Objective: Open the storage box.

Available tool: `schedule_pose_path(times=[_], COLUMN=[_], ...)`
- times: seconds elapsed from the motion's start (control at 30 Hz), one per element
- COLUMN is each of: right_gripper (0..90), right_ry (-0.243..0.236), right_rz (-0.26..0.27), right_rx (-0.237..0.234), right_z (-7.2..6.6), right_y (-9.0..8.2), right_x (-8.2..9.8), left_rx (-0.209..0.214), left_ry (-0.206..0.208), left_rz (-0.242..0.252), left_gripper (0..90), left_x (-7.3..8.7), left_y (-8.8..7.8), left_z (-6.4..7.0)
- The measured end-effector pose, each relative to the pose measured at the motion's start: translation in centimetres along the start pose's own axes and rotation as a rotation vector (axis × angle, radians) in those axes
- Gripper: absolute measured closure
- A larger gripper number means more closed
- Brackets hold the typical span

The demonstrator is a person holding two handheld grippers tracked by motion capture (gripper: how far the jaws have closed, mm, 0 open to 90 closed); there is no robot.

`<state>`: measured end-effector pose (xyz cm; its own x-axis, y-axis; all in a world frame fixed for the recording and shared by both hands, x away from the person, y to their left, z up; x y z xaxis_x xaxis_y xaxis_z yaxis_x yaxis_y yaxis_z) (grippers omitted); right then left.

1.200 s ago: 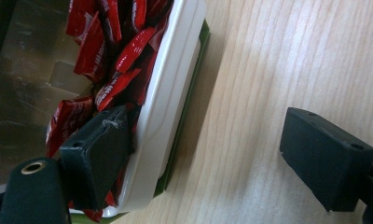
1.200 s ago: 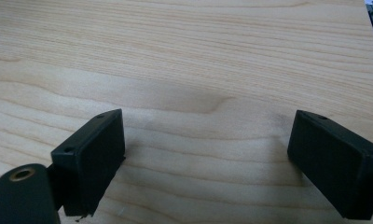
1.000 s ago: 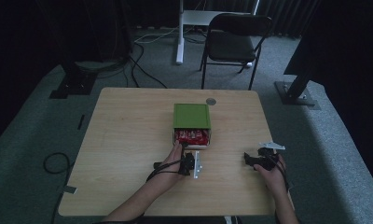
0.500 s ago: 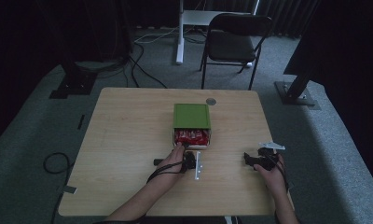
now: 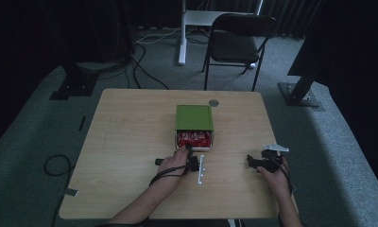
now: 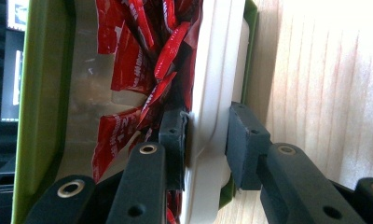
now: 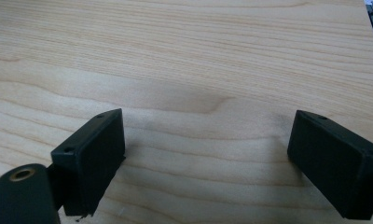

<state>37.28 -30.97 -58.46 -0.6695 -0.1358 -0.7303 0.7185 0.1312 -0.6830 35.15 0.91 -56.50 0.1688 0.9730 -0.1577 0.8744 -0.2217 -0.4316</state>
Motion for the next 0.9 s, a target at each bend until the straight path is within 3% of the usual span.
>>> schedule_pose_path(times=[0.63, 0.9], right_gripper=[10.6, 10.6], right_ry=[0.0, 0.0], right_rz=[0.0, 0.0], right_rx=[0.0, 0.0], right_z=[0.0, 0.0], right_y=[0.0, 0.0], right_x=[0.0, 0.0], left_rx=[0.034, 0.028], left_ry=[0.026, 0.027], left_rz=[-0.007, 0.002], left_gripper=[72.5, 72.6], left_x=[-0.4, -0.5], left_y=[-1.0, -1.5], left_z=[0.2, 0.5])
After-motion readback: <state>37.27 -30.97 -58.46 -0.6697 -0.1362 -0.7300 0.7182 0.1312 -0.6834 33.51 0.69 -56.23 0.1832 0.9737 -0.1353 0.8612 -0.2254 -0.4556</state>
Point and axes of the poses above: each handheld gripper's, and its own axes: y roughly forward along the jaws, x roughly out of its underside, z roughly to its right, the point moved 2 cm from there along y, roughly forward along the jaws, and after that the axes turned 2 degrees about x, right-handed, at the moved point
